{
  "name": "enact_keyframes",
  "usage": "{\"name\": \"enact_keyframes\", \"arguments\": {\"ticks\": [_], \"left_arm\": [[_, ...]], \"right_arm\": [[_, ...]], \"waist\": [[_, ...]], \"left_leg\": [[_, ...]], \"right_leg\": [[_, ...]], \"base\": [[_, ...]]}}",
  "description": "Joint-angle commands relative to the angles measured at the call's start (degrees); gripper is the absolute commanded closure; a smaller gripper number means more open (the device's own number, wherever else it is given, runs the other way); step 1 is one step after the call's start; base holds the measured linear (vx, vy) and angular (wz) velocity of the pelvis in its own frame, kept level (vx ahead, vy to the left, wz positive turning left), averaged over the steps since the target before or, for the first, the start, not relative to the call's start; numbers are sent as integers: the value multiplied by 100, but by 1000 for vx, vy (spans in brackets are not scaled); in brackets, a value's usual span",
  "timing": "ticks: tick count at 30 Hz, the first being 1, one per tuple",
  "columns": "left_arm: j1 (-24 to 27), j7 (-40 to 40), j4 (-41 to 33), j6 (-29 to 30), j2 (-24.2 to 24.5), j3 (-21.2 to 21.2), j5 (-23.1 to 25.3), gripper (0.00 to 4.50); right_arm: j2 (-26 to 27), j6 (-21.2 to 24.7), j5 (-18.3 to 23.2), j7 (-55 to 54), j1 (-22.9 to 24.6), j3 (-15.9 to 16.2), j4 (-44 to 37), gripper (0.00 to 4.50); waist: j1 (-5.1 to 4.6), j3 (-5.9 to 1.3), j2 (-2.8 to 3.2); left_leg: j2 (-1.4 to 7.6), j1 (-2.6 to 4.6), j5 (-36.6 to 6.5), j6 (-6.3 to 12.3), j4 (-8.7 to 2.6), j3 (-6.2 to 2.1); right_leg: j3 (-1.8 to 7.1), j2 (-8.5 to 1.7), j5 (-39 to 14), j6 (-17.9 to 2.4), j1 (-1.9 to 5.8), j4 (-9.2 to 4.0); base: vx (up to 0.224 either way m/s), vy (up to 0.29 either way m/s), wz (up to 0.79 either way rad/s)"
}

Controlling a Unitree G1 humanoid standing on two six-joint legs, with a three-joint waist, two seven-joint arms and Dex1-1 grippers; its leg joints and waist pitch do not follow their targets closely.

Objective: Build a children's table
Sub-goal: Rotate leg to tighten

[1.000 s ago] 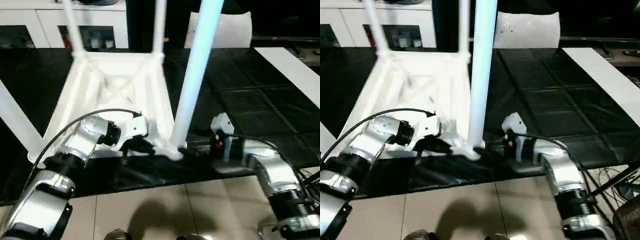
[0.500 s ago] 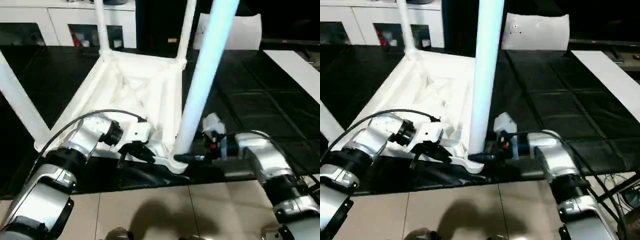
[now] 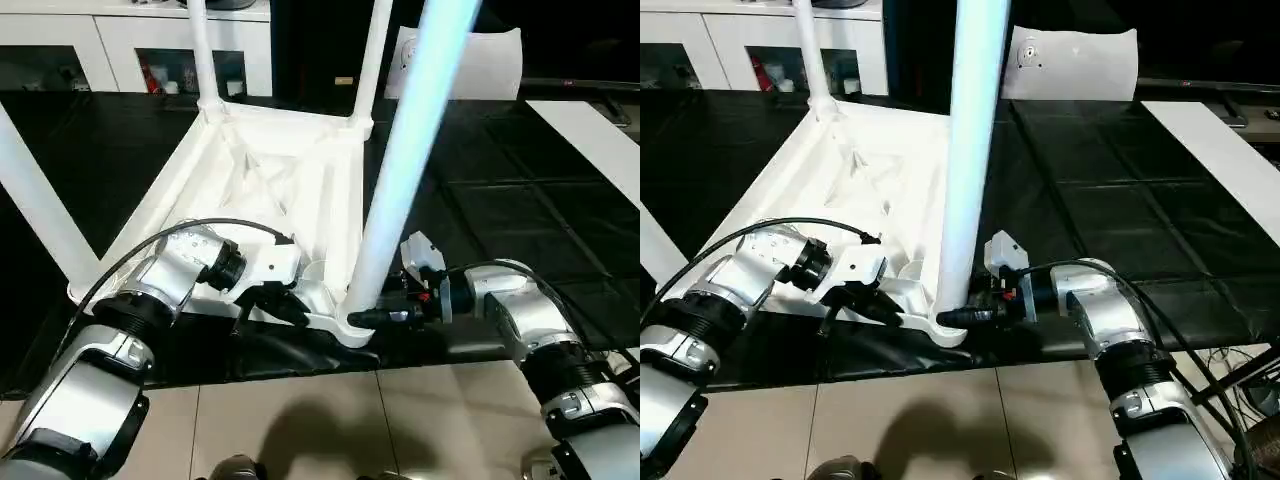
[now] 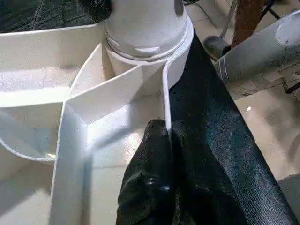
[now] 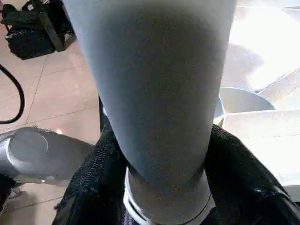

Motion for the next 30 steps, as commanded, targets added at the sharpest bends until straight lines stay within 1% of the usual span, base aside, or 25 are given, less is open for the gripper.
{"name": "enact_keyframes", "arguments": {"ticks": [1, 2, 5, 6, 7, 9, 11, 13, 14, 15, 16, 17, 18, 19, 20, 21, 22, 23, 24, 25, 26, 27, 28, 29, 30], "left_arm": [[-29, -264, 38, -137, -62, -342, 239, 450], [-40, -201, 98, -146, -82, -321, 248, 450], [-45, -93, 164, -90, -115, -272, 240, 450], [-49, 26, 202, 39, -162, -202, 203, 450], [-49, 26, 202, 39, -162, -202, 203, 450], [-78, 334, 264, 259, -256, -65, 157, 450], [-114, 745, 304, 534, -375, 111, 91, 450], [-135, 1035, 284, 806, -510, 302, -51, 450], [-144, 1243, 217, 1080, -635, 453, -180, 450], [-163, 1483, 191, 1264, -738, 557, -237, 450], [-180, 1690, 175, 1402, -824, 641, -277, 450], [-193, 1894, 161, 1527, -909, 723, -317, 450], [-211, 2139, 149, 1659, -1009, 818, -362, 450], [-224, 2335, 118, 1822, -1111, 897, -401, 450], [-235, 2518, 88, 1924, -1201, 957, -417, 450], [-239, 2610, 61, 1985, -1250, 990, -413, 450], [-270, 2826, 49, 2068, -1349, 1048, -408, 450], [-292, 2962, 47, 2111, -1408, 1083, -403, 450], [-329, 3177, 61, 2160, -1507, 1148, -405, 450], [-329, 3177, 61, 2160, -1507, 1148, -405, 450], [-377, 3486, 56, 2270, -1687, 1244, -403, 450], [-386, 3554, 62, 2253, -1724, 1254, -389, 450], [-387, 3619, 49, 2251, -1757, 1262, -365, 450], [-386, 3630, 45, 2252, -1762, 1263, -360, 450], [-381, 3649, 55, 2241, -1763, 1246, -318, 450]], "right_arm": [[16, 67, 27, 193, -52, 59, 17, 248], [55, 137, 92, 243, 17, 59, -57, 250], [101, 262, 175, 253, 125, 63, -190, 251], [146, 386, 242, 180, 223, 44, -320, 251], [146, 386, 242, 180, 223, 44, -320, 251], [273, 553, 239, -197, 335, -10, -431, 251], [478, 512, 89, -816, 444, -55, -476, 251], [738, 509, -148, -1589, 502, -100, -441, 252], [1015, 632, -271, -2240, 527, -193, -407, 252], [1234, 741, -261, -2595, 531, -277, -406, 252], [1409, 833, -245, -2858, 530, -341, -411, 253], [1575, 904, -245, -3093, 513, -380, -410, 253], [1768, 983, -252, -3393, 477, -428, -381, 253], [1958, 1086, -270, -3681, 426, -463, -350, 254], [2137, 1135, -293, -3950, 364, -491, -297, 254], [2232, 1162, -309, -4105, 337, -504, -281, 254], [2442, 1239, -341, -4535, 225, -578, -160, 254], [2570, 1287, -362, -4814, 151, -631, -76, 254], [2764, 1307, -322, -5096, 42, -716, 36, 254], [2764, 1307, -322, -5096, 42, -716, 36, 254], [3094, 1296, -237, -5357, -121, -841, 181, 254], [3153, 1254, -264, -5383, -155, -824, 209, 254], [3205, 1223, -317, -5417, -180, -805, 219, 219], [3214, 1218, -328, -5424, -183, -801, 219, 198], [3257, 1213, -335, -5477, -196, -827, 226, 198]], "waist": [[-30, -441, -9], [-24, -440, 4], [-15, -441, -8], [-7, -438, 14], [-3, -435, 10], [12, -433, 19], [2, -410, 25], [-44, -357, 32], [-110, -329, 18], [-163, -320, 35], [-240, -308, 10], [-285, -304, 29], [-371, -311, 48], [-446, -309, 96], [-531, -291, 150], [-581, -285, 182], [-660, -280, 221], [-681, -241, 277], [-663, -244, 275], [-615, -224, 274], [-499, -250, 41], [-539, -271, -159], [-547, -191, -241], [-515, -201, -173], [-444, -218, -58]], "left_leg": [[403, 162, -1304, 155, -416, -148], [397, 163, -1307, 155, -413, -145], [399, 159, -1316, 149, -416, -149], [400, 166, -1335, 144, -417, -147], [401, 171, -1337, 147, -420, -144], [408, 174, -1356, 114, -427, -147], [406, 182, -1559, 22, -448, -156], [387, 220, -2009, -157, -474, -196], [359, 237, -2331, -281, -480, -243], [345, 288, -2581, -360, -466, -289], [329, 273, -2757, -407, -460, -336], [327, 278, -2826, -426, -457, -347], [331, 278, -2992, -455, -465, -385], [349, 288, -3229, -472, -493, -418], [390, 265, -3583, -519, -560, -471], [405, 269, -3840, -560, -603, -499], [456, 195, -4321, -644, -736, -568], [508, 112, -4832, -761, -982, -528], [542, 54, -5002, -799, -1118, -468], [566, -35, -5108, -810, -1276, -380], [379, 135, -4475, -746, -1181, -70], [106, 588, -3751, -653, -422, -96], [-157, 863, -1797, -209, 653, -214], [-166, 332, -1288, -21, 496, -375], [86, 7, -1080, -83, 3, -493]], "right_leg": [[274, -406, -1365, -1410, 233, -384], [277, -404, -1340, -1423, 232, -385], [276, -409, -1364, -1413, 241, -383], [278, -410, -1373, -1415, 235, -387], [278, -403, -1376, -1410, 232, -396], [282, -404, -1373, -1413, 226, -389], [287, -422, -1680, -1341, 211, -424], [281, -442, -2472, -1154, 169, -512], [253, -454, -3131, -950, 157, -572], [220, -476, -3723, -735, 120, -650], [160, -483, -4118, -530, 130, -713], [143, -474, -4218, -468, 127, -734], [88, -469, -4237, -413, 134, -760], [30, -460, -4096, -425, 155, -790], [-70, -429, -3831, -456, 221, -787], [-128, -404, -3639, -463, 245, -788], [-175, -359, -3124, -518, 363, -663], [-219, -235, -2541, -643, 443, -398], [-216, -168, -2128, -720, 505, -147], [-194, -99, -1789, -748, 560, 137], [64, -95, -2633, -586, 316, 21], [51, -299, -4250, -286, -174, -768], [194, -831, -6387, 60, -480, -1510], [366, -963, -6117, 68, 135, -1249], [85, -924, -5248, 137, 565, -982]], "base": [[0, 0, 0], [0, 0, 0], [0, 0, 0], [0, 0, 0], [0, 0, 0], [0, 0, 0], [0, 0, 0], [0, 0, 0], [0, 0, 0], [-60, 0, -9], [-66, 15, -12], [-66, 15, -12], [-63, 32, -14], [-55, 45, -16], [-55, 45, -16], [-47, 58, -18], [-46, 57, -16], [-46, 57, -16], [-59, 29, -7], [-73, -16, 7], [-73, -16, 7], [28, -86, 13], [176, -71, -12], [176, -71, -12], [147, 16, -39]]}}
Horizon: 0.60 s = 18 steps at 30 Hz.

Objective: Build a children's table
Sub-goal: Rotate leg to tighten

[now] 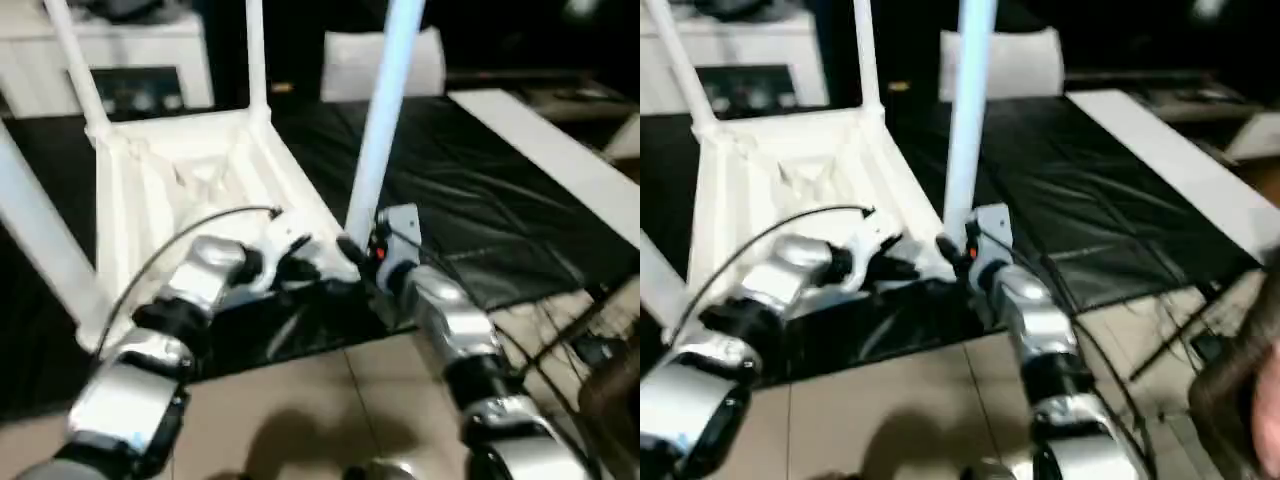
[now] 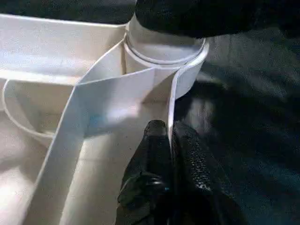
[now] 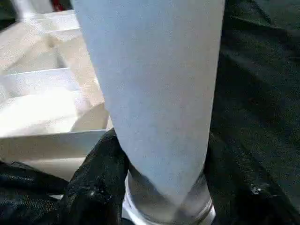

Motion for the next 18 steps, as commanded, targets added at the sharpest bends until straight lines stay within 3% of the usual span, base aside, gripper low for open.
{"name": "enact_keyframes", "arguments": {"ticks": [1, 2, 3, 4, 5, 6, 7, 8, 9, 13, 16, 18], "left_arm": [[-298, 380, -290, -221, -545, -76, -185, 450], [-294, 367, -289, -232, -533, -85, -175, 450], [-278, 323, -286, -271, -491, -116, -141, 450], [-248, 251, -294, -331, -424, -152, -108, 450], [-201, 85, -314, -408, -313, -209, -75, 450], [-175, 5, -321, -456, -242, -243, -49, 450], [-159, -38, -325, -482, -200, -259, -27, 450], [-147, -89, -318, -561, -153, -280, -3, 450], [-137, -184, -308, -628, -107, -289, 26, 450], [-128, -670, -190, -1018, 267, -441, 200, 450], [-123, -1331, -63, -1793, 671, -684, 330, 450], [-160, -1440, 28, -1998, 820, -791, 439, 450]], "right_arm": [[898, 191, 292, 463, -66, 640, 67, 181], [893, 186, 285, 458, -62, 640, 61, 172], [869, 168, 261, 443, -47, 640, 38, 162], [797, 125, 202, 467, -4, 671, -20, 152], [649, -9, 79, 529, 68, 742, -96, 143], [558, -44, 72, 607, 130, 742, -171, 134], [506, -64, 77, 649, 167, 736, -212, 134], [434, -86, 84, 718, 218, 737, -275, 108], [347, -132, 56, 804, 276, 741, -340, 108], [-312, -259, 125, 1577, 778, 778, -1021, 79], [-955, -272, 371, 2285, 1286, 749, -1760, 55], [-1202, -253, 425, 2513, 1490, 771, -2022, 29]], "waist": [[1, -432, 84], [-60, -462, 124], [-103, -447, 88], [-105, -396, 34], [-107, -379, 7], [-80, -388, 8], [-72, -386, 12], [-55, -404, 21], [-48, -406, 16], [26, -446, 9], [89, -456, 11], [142, -475, 11]], "left_leg": [[386, -1, -1115, -94, -654, -159], [479, 61, -1152, -126, -720, -174], [476, 14, -995, -88, -807, -149], [412, 1, -1371, -3, -827, -69], [362, 39, -1660, 6, -808, -37], [274, 132, -1848, 15, -724, 4], [272, 102, -1768, 46, -730, -4], [321, 20, -1473, 99, -773, -16], [326, 27, -1427, 104, -776, -8], [366, 72, -1053, 233, -767, 76], [378, 112, -1096, 277, -742, 168], [399, 58, -866, 266, -748, 165]], "right_leg": [[276, -484, -2864, -229, 366, -691], [280, -371, -1778, -545, 336, -545], [326, -327, -290, -1051, 374, -379], [359, -345, -659, -1159, 378, -446], [358, -351, -1315, -1067, 346, -524], [375, -419, -2319, -884, 276, -675], [386, -437, -2495, -819, 282, -697], [395, -423, -2405, -704, 305, -692], [394, -418, -2345, -696, 293, -696], [445, -381, -1429, -1048, 265, -586], [472, -356, -1516, -1139, 217, -587], [490, -364, -1204, -1225, 248, -519]], "base": [[0, 0, 0], [0, 0, 0], [0, 0, 0], [0, 0, 0], [0, 0, 0], [0, 0, 0], [0, 0, 0], [0, 0, 0], [0, 0, 0], [0, 0, 0], [17, -15, 5], [55, -42, 14]]}}
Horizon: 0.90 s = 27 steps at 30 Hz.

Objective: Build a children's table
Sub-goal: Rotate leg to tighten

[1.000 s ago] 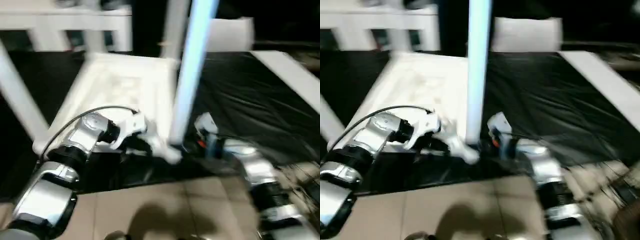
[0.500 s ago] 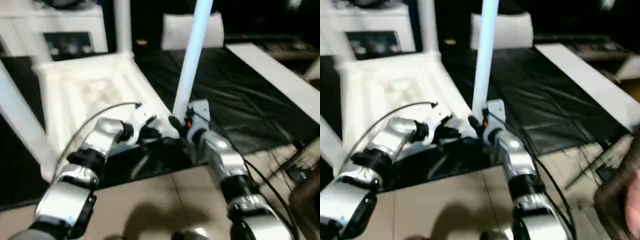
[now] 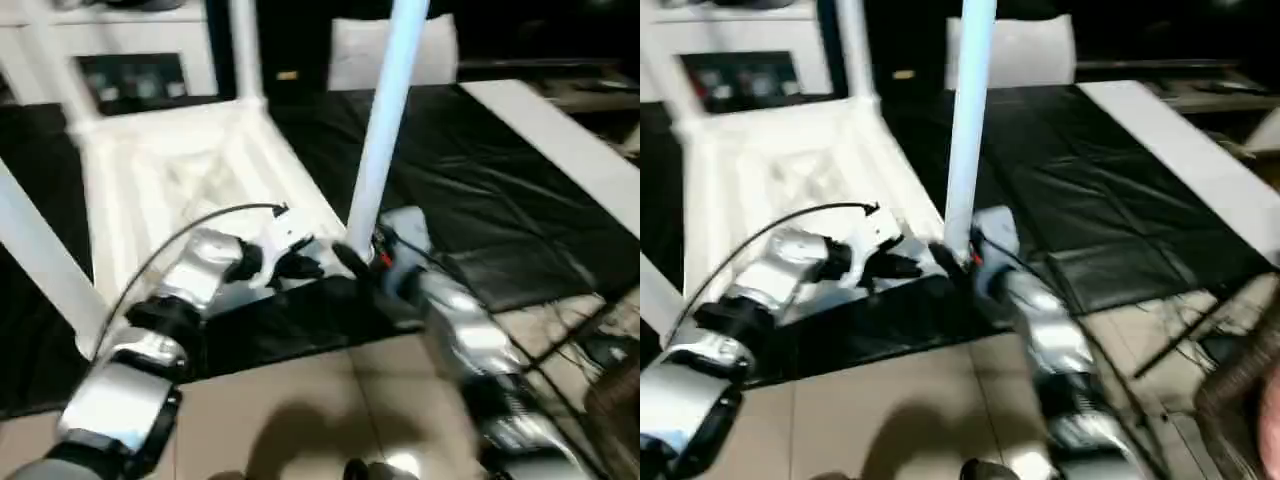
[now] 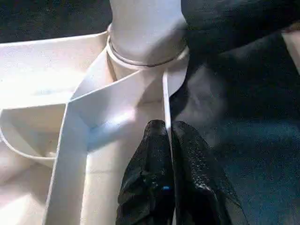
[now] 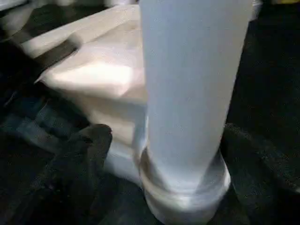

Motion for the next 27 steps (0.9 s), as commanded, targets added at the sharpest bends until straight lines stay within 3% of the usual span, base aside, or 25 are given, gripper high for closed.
{"name": "enact_keyframes", "arguments": {"ticks": [1, 4, 8, 10, 11, 12, 13, 14, 15, 17, 18, 19, 20, 21, 22, 24, 25, 26, 27], "left_arm": [[-176, -141, 37, -296, 70, -208, 281, 450], [-280, -301, 215, -736, 225, -257, 356, 450], [-516, -77, 515, -1022, 326, -285, 456, 450], [-576, 66, 624, -1095, 346, -298, 512, 450], [-621, 279, 732, -1213, 355, -246, 538, 450], [-633, 356, 769, -1261, 357, -220, 541, 450], [-615, 349, 760, -1264, 342, -71, 387, 450], [-611, 340, 755, -1259, 340, -55, 367, 422], [-527, 104, 644, -1157, 297, 229, -23, 406], [-379, -32, 407, -907, 224, 598, -523, 395], [-292, -54, 263, -769, 184, 784, -771, 391], [-180, 11, 106, -627, 149, 973, -1017, 391], [-41, 140, -95, -436, 117, 1158, -1234, 361], [83, 231, -254, -336, 98, 1270, -1365, 361], [363, 515, -609, -146, 55, 1476, -1561, 355], [594, 748, -913, 22, 13, 1637, -1708, 349], [864, 927, -1253, 68, -9, 1715, -1785, 335], [1700, 1865, -2463, 511, -363, 2157, -2056, 335], [1743, 1912, -2527, 529, -383, 2179, -2067, 311]], "right_arm": [[-105, 44, 118, 353, 98, 168, -312, 19], [-371, 95, 247, 582, 427, 85, -715, 11], [-570, 397, 485, 668, 832, 26, -1369, 5], [-577, 469, 534, 596, 901, 14, -1504, 5], [-562, 626, 669, 528, 1010, -48, -1716, 5], [-558, 691, 727, 511, 1054, -73, -1802, 5], [-543, 702, 776, 447, 1164, -124, -1983, 5], [-542, 696, 776, 440, 1174, -128, -1997, 1], [-503, 621, 730, 263, 1323, -196, -2208, 0], [-463, 674, 681, 17, 1471, -249, -2446, 0], [-436, 683, 639, -114, 1536, -269, -2556, 0], [-381, 755, 550, -345, 1613, -303, -2692, 0], [-322, 914, 481, -562, 1664, -339, -2800, 0], [-294, 1021, 486, -676, 1699, -354, -2882, 0], [-280, 1053, 464, -784, 1773, -344, -3013, 0], [-270, 979, 430, -818, 1825, -318, -3078, 0], [-238, 933, 416, -881, 1884, -305, -3140, 0], [-45, 864, 365, -1134, 1973, -270, -3187, 0], [-36, 863, 363, -1147, 1977, -268, -3190, 0]], "waist": [[3, -464, 29], [32, -493, 25], [47, -507, 45], [43, -488, 38], [49, -470, 27], [55, -464, 29], [54, -463, 25], [51, -462, 44], [44, -463, 78], [33, -479, 41], [40, -484, 92], [41, -477, 178], [31, -480, 151], [22, -460, 115], [24, -467, 117], [6, -452, 104], [3, -468, 126], [-9, -482, 177], [-67, -475, 221]], "left_leg": [[305, 18, -904, 436, -449, -40], [289, -57, -553, 426, -425, -54], [287, -74, -393, 507, -409, -54], [293, -89, -529, 476, -422, -62], [270, -90, -738, 384, -422, -56], [278, -91, -780, 342, -429, -67], [273, -98, -791, 329, -432, -69], [273, -101, -828, 279, -439, -72], [281, -99, -827, 236, -448, -83], [272, -120, -787, 208, -445, -81], [280, -112, -723, 191, -446, -81], [291, -93, -775, 146, -446, -76], [296, -97, -791, 139, -447, -69], [277, -108, -891, 152, -454, -65], [302, -112, -901, 137, -449, -75], [245, -118, -947, 213, -439, -54], [280, -125, -945, 214, -435, -68], [269, -449, -739, 634, -544, -393], [333, -418, -708, 764, -526, -505]], "right_leg": [[372, -391, -1685, -1160, 272, -342], [377, -398, -1206, -1260, 345, -234], [365, -375, -886, -1356, 354, -217], [356, -379, -1099, -1305, 352, -238], [348, -392, -1653, -1096, 352, -324], [347, -397, -1803, -1039, 352, -328], [343, -395, -1924, -973, 351, -348], [338, -392, -2084, -885, 341, -372], [340, -390, -2048, -890, 327, -361], [342, -384, -1848, -958, 345, -325], [348, -387, -1700, -1026, 341, -304], [348, -383, -1476, -1227, 318, -283], [344, -366, -1398, -1251, 319, -287], [332, -350, -1459, -1256, 324, -298], [342, -381, -1483, -1275, 357, -261], [322, -339, -1786, -1129, 333, -328], [324, -375, -2016, -1020, 342, -333], [-1, -476, -1722, -951, 590, -189], [-80, -472, -1453, -952, 531, -178]], "base": [[55, -32, 7], [18, -11, 2], [0, 0, 0], [0, 0, 0], [0, 0, 0], [0, 0, 0], [0, 0, 0], [0, 0, 0], [0, 0, 0], [0, 0, 0], [0, 0, 0], [0, 0, 0], [0, 0, 0], [0, 0, 0], [0, 0, 0], [0, 0, 0], [0, 0, 0], [0, 0, 0], [-7, -20, 21]]}}
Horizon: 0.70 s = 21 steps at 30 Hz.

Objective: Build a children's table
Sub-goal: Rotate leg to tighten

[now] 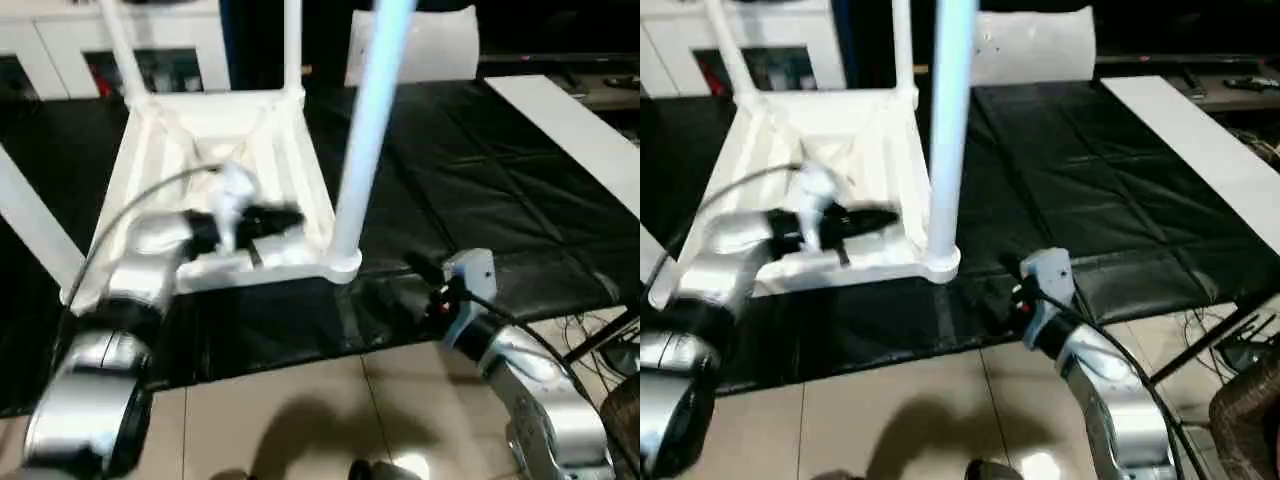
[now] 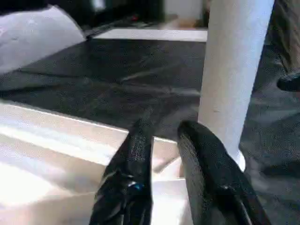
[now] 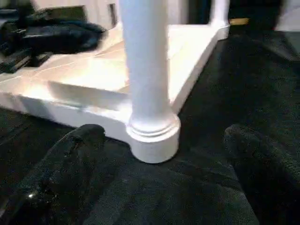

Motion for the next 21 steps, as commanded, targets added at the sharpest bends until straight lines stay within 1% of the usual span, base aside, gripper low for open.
{"name": "enact_keyframes", "arguments": {"ticks": [1, 2, 3, 4, 5, 6, 7, 8, 9, 10, 11, 12, 13, 14, 15, 16, 17, 18, 19, 20, 21], "left_arm": [[173, 414, -364, 263, -38, 139, -120, 311], [444, 718, -777, 381, -178, 279, -183, 307], [839, 1184, -1396, 613, -429, 465, -197, 299], [839, 1184, -1396, 613, -429, 465, -197, 299], [1698, 1961, -2619, 953, -881, 587, 207, 288], [2039, 2245, -3091, 1104, -1045, 594, 427, 275], [2039, 2245, -3091, 1104, -1045, 594, 427, 268], [2232, 2393, -3351, 1169, -1147, 585, 541, 256], [2375, 2528, -3535, 1256, -1206, 588, 630, 244], [2532, 2643, -3679, 1241, -1242, 580, 780, 234], [2589, 2675, -3716, 1225, -1251, 577, 840, 226], [2727, 2815, -3826, 1302, -1220, 531, 955, 226], [2739, 2828, -3837, 1309, -1217, 527, 966, 211], [2919, 2950, -3945, 1310, -1144, 438, 1126, 211], [3015, 3064, -4027, 1376, -1108, 392, 1206, 191], [3094, 3170, -4105, 1447, -1076, 352, 1267, 185], [3182, 3363, -4265, 1646, -1149, 405, 1284, 185], [3182, 3363, -4265, 1646, -1149, 405, 1284, 185], [3188, 3373, -4276, 1659, -1154, 408, 1284, 164], [3243, 3471, -4377, 1779, -1198, 444, 1285, 151], [3312, 3531, -4510, 1867, -1229, 463, 1375, 144]], "right_arm": [[35, -49, -96, -130, -39, 32, -94, 0], [84, -43, -101, -208, -8, 47, -115, 0], [115, -85, -155, -283, 16, 100, -111, 0], [115, -85, -155, -283, 16, 100, -111, 0], [71, -168, -392, -426, -1, 205, 11, 0], [41, -165, -453, -447, -17, 248, 66, 0], [41, -165, -453, -447, -17, 248, 66, 0], [43, -147, -444, -452, -32, 253, 97, 0], [58, -112, -379, -423, -64, 258, 104, 0], [68, -73, -308, -376, -101, 272, 106, 0], [64, -46, -287, -350, -116, 287, 108, 0], [59, -27, -291, -347, -137, 319, 114, 0], [58, -25, -292, -347, -139, 322, 115, 0], [58, 10, -296, -339, -151, 357, 128, 0], [78, 26, -315, -386, -149, 354, 132, 0], [102, 35, -336, -441, -143, 344, 134, 0], [117, 167, -244, -464, -130, 321, 105, 0], [117, 167, -244, -464, -130, 321, 105, 0], [116, 171, -240, -463, -127, 322, 101, 0], [100, 208, -206, -452, -100, 328, 58, 0], [104, 132, -183, -498, -28, 318, -3, 0]], "waist": [[-19, -355, 109], [-110, -366, 174], [-231, -349, 266], [-231, -349, 266], [-283, -323, 97], [-255, -214, 57], [-163, -124, -109], [52, -225, -356], [156, -295, -328], [322, -289, -311], [374, -343, -351], [408, -331, -334], [418, -329, -306], [418, -308, -275], [484, -282, -195], [473, -272, -174], [406, -217, 112], [267, -270, 168], [244, -269, 171], [264, -191, 182], [239, -118, 125]], "left_leg": [[380, -236, -930, 918, -574, -381], [481, -237, -1426, 983, -607, -612], [744, -113, -1585, 1307, -832, -1130], [744, -113, -1585, 1307, -832, -1130], [827, 18, -1603, 1597, -886, -1310], [551, -256, -1406, 1581, -811, -1194], [186, -573, -1439, 1166, -584, -958], [-342, 46, -789, 437, 523, -314], [-219, -470, -367, 468, 667, -236], [-93, -461, -350, 494, 748, -265], [-6, -615, -733, 540, 869, -387], [48, -600, -812, 497, 903, -448], [117, -559, -871, 430, 949, -491], [145, -503, -771, 264, 970, -488], [205, -300, -466, 233, 703, -423], [202, -308, -264, 382, 547, -365], [364, 298, -399, 427, 29, -294], [807, 323, -1030, 480, -422, -381], [974, 291, -1463, 311, -529, -399], [980, 247, -2810, -203, -723, -321], [750, 307, -3678, -492, -723, -206]], "right_leg": [[58, -360, -1395, -989, 480, -243], [-11, -249, -1344, -1009, 483, -169], [-76, -41, -1125, -1259, 417, 264], [-76, -41, -1125, -1259, 417, 264], [46, 46, -1462, -1429, 276, 443], [281, -160, -1581, -1522, 421, 318], [490, -397, -2289, -1169, 464, -44], [266, -890, -4790, -187, 51, -924], [435, -1092, -4691, 622, 523, -721], [490, -1353, -4135, 1131, 480, -692], [672, -1697, -3146, 1242, 696, -537], [654, -1833, -2746, 1021, 701, -547], [599, -1965, -2382, 672, 724, -586], [311, -1922, -1843, 95, 739, -622], [-99, -1619, -1677, -544, 707, -692], [-234, -1421, -1690, -779, 763, -658], [-279, -767, -2303, -901, 458, -644], [-243, -163, -1789, -606, 382, 7], [-107, -165, -1384, -509, 372, 113], [99, -157, -918, -486, 361, 140], [228, -190, -1212, -517, 306, -55]], "base": [[4, -54, 57], [4, -54, 57], [26, -98, 61], [37, -133, 59], [37, -133, 59], [-5, -168, 64], [-26, -203, 78], [-26, -203, 78], [-10, -212, 62], [-4, -155, 47], [-4, -155, 47], [-23, -76, 63], [-39, -7, 55], [-39, -7, 55], [-47, 36, 51], [-52, 93, 60], [-52, 93, 60], [-66, 146, 42], [-69, 138, 20], [-69, 138, 20], [-47, 94, 22]]}}
